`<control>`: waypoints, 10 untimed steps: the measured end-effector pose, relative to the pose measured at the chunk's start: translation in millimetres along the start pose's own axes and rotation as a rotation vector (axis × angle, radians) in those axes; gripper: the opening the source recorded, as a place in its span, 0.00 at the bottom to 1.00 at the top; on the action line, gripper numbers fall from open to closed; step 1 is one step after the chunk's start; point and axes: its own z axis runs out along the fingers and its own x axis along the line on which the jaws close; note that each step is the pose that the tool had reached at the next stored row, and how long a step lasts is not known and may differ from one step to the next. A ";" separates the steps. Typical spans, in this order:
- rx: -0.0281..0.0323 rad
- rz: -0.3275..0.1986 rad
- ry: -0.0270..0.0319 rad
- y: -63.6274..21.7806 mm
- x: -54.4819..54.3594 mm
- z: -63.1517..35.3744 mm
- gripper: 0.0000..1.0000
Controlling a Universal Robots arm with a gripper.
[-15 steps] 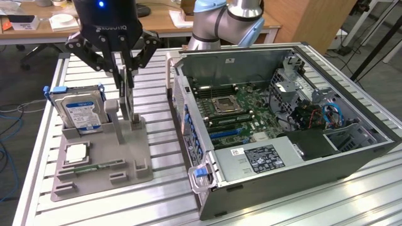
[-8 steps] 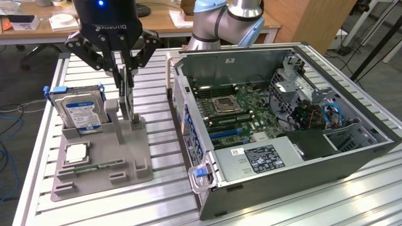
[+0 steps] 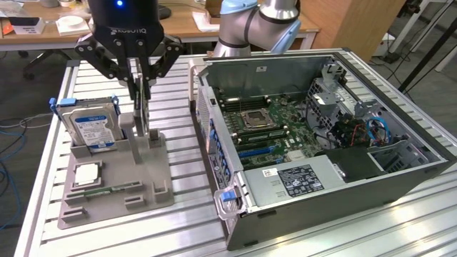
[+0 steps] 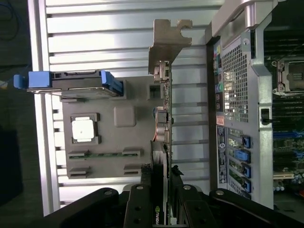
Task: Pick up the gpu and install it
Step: 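Pick up the gpu and move the gpu toward the slot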
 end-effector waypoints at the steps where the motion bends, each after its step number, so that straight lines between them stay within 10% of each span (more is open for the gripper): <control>1: 0.0010 0.000 0.0136 0.1 -1.3 0.0 0.26; 10: -0.0016 0.001 0.0296 0.4 -2.8 -3.7 0.26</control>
